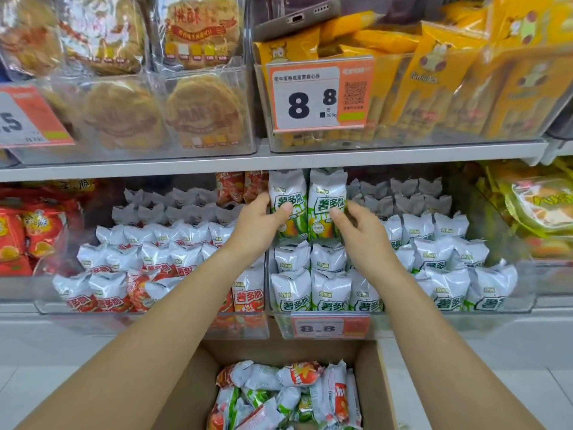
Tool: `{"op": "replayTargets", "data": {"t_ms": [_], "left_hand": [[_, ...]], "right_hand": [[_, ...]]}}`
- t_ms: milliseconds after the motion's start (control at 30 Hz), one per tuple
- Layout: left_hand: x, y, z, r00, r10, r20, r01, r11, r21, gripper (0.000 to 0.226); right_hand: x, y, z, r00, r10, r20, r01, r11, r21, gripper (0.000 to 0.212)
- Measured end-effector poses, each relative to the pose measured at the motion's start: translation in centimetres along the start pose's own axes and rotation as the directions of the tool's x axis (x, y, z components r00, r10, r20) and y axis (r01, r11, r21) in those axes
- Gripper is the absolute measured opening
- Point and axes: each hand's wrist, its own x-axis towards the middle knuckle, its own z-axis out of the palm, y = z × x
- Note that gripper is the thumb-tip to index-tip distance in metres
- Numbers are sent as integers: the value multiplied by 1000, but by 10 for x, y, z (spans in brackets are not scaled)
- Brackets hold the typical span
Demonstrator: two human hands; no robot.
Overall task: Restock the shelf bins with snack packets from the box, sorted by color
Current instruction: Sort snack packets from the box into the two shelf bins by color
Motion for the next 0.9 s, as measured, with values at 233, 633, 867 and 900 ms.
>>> {"op": "replayTargets", "data": {"t_ms": [233, 633, 867, 900], "left_hand": [[3, -4, -1, 999, 32, -7, -28, 953, 302, 43], [-4, -4, 19, 982, 139, -131, -113, 975, 192, 40], [-6, -13, 23, 980, 98, -172, -64, 979, 195, 37], [-6, -13, 23, 979, 103, -176, -63, 974, 217, 37]], "right_hand": [[1, 1, 12, 991, 19, -132, -44, 981, -191, 36], [-7, -10, 28, 953, 132, -274, -171, 977, -125, 55], [2, -2, 29, 969, 80, -235, -158, 929, -335, 47], [2, -3, 27, 971, 79, -225, -157, 921, -355, 45]]}}
